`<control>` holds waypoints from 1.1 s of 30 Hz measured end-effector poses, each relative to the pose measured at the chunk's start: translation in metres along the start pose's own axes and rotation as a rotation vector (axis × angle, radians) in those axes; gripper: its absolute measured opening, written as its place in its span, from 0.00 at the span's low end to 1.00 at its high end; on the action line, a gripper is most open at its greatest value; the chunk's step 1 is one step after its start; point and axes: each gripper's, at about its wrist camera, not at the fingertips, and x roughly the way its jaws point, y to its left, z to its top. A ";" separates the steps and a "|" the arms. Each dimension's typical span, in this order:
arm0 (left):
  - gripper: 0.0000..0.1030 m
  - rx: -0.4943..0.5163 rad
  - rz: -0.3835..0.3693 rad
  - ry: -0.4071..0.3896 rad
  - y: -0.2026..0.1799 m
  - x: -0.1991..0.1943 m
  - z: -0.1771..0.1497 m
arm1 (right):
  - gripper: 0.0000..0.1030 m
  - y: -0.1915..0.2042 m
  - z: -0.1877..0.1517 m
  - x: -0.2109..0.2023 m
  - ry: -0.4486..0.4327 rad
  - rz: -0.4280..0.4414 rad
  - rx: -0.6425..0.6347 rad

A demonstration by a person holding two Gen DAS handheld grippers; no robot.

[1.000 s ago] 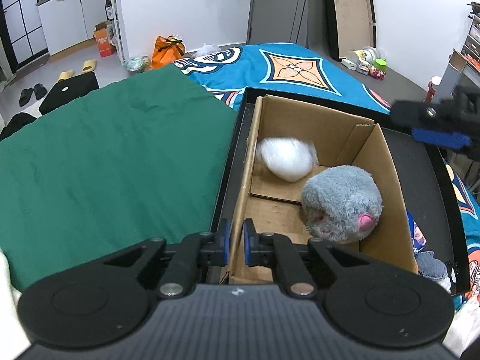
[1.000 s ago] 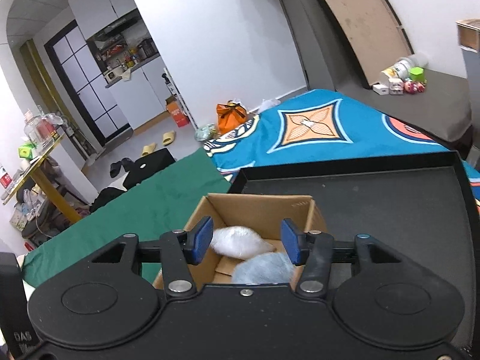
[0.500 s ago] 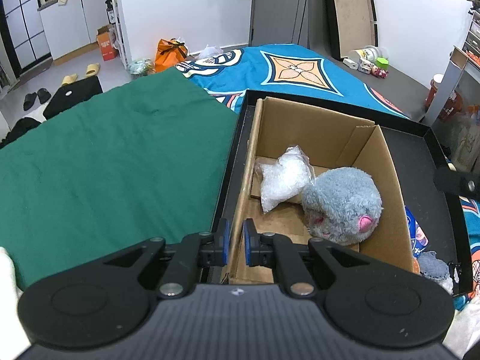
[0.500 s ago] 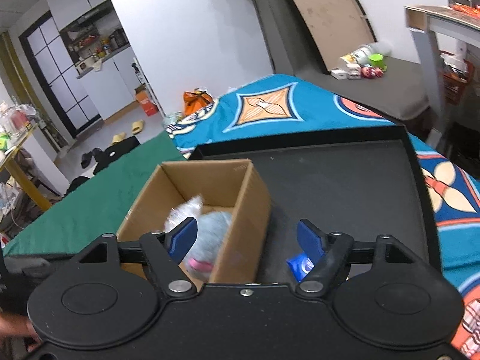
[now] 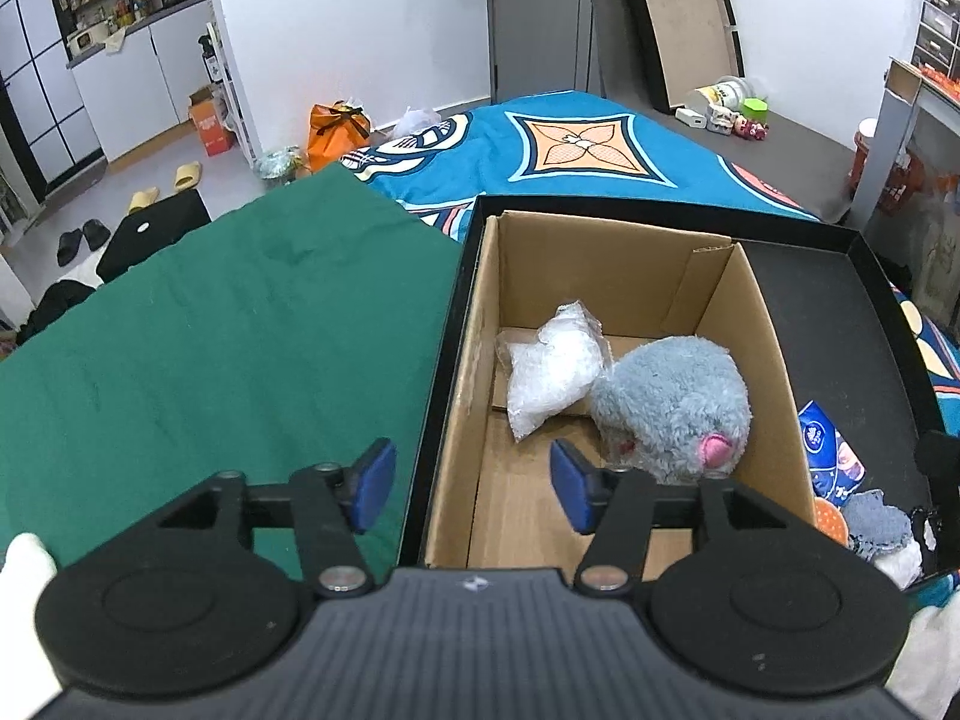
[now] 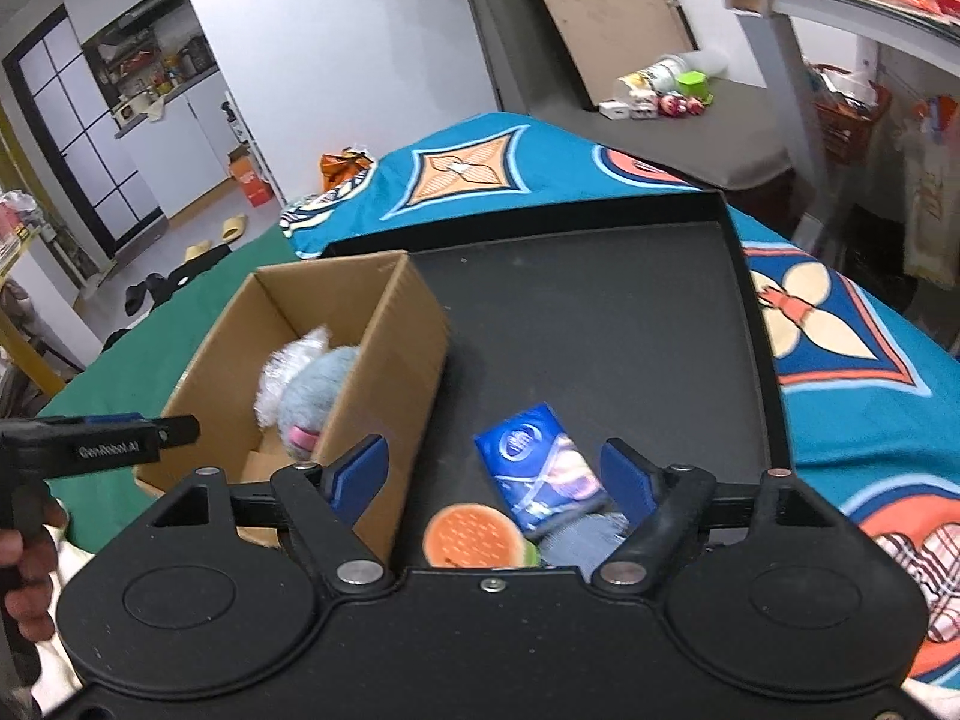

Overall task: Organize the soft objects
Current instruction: 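Grasp the black beaded item with the right gripper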

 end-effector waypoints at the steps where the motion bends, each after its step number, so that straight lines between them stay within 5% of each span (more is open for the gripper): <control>1: 0.59 0.006 0.000 0.000 -0.002 0.000 0.001 | 0.76 -0.004 -0.002 -0.001 0.003 -0.007 0.004; 12: 0.71 0.064 0.029 -0.004 -0.018 0.003 0.005 | 0.75 -0.040 -0.024 0.001 0.076 -0.055 0.055; 26: 0.72 0.084 0.046 0.000 -0.024 0.004 0.006 | 0.39 -0.080 -0.045 0.014 0.158 -0.108 0.153; 33: 0.72 0.088 0.045 0.001 -0.025 0.004 0.007 | 0.38 -0.091 -0.051 0.032 0.194 -0.162 0.163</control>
